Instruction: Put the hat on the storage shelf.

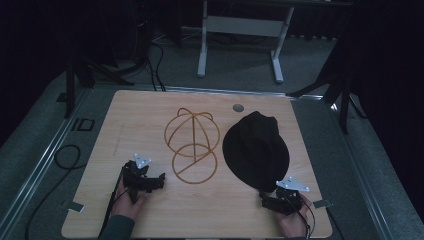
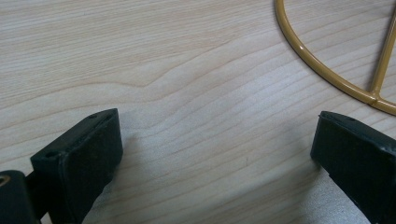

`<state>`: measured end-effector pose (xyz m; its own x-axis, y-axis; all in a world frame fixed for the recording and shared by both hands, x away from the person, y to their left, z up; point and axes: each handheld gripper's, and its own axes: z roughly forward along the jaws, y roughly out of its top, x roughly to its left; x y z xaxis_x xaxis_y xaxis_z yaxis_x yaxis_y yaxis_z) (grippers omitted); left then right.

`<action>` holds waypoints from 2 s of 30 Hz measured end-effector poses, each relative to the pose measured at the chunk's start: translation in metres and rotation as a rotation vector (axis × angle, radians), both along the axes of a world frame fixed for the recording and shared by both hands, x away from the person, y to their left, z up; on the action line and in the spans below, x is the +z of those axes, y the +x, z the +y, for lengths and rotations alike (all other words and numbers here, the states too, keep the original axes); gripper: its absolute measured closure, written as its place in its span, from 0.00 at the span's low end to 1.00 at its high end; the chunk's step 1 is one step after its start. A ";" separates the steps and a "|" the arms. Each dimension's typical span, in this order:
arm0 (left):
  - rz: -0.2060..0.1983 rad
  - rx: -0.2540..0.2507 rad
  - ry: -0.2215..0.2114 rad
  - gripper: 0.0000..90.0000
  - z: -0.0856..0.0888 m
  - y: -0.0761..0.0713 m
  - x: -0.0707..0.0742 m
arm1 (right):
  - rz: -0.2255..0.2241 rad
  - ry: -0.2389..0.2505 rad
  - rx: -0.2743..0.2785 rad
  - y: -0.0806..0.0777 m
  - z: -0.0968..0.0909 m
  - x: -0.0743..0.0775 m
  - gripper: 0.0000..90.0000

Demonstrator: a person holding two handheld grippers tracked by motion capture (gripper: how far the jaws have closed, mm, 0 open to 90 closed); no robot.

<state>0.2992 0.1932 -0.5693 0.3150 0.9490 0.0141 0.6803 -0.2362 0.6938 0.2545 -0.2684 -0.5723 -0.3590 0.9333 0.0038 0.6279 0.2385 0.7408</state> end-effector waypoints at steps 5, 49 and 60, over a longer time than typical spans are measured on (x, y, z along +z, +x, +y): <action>0.000 0.000 0.000 0.03 0.000 0.000 0.000 | 0.002 -0.002 0.013 0.000 0.000 0.000 0.18; 0.001 0.008 -0.002 0.03 -0.001 0.002 0.000 | 0.103 -0.067 0.113 0.009 -0.002 0.036 0.16; 0.001 0.007 -0.002 0.03 -0.001 0.002 0.000 | 0.104 -0.078 0.115 0.022 -0.001 0.041 0.16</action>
<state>0.3011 0.1926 -0.5693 0.3079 0.9513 0.0120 0.6827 -0.2298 0.6937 0.2762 -0.2697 -0.5314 -0.4647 0.8851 -0.0248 0.6654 0.3675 0.6497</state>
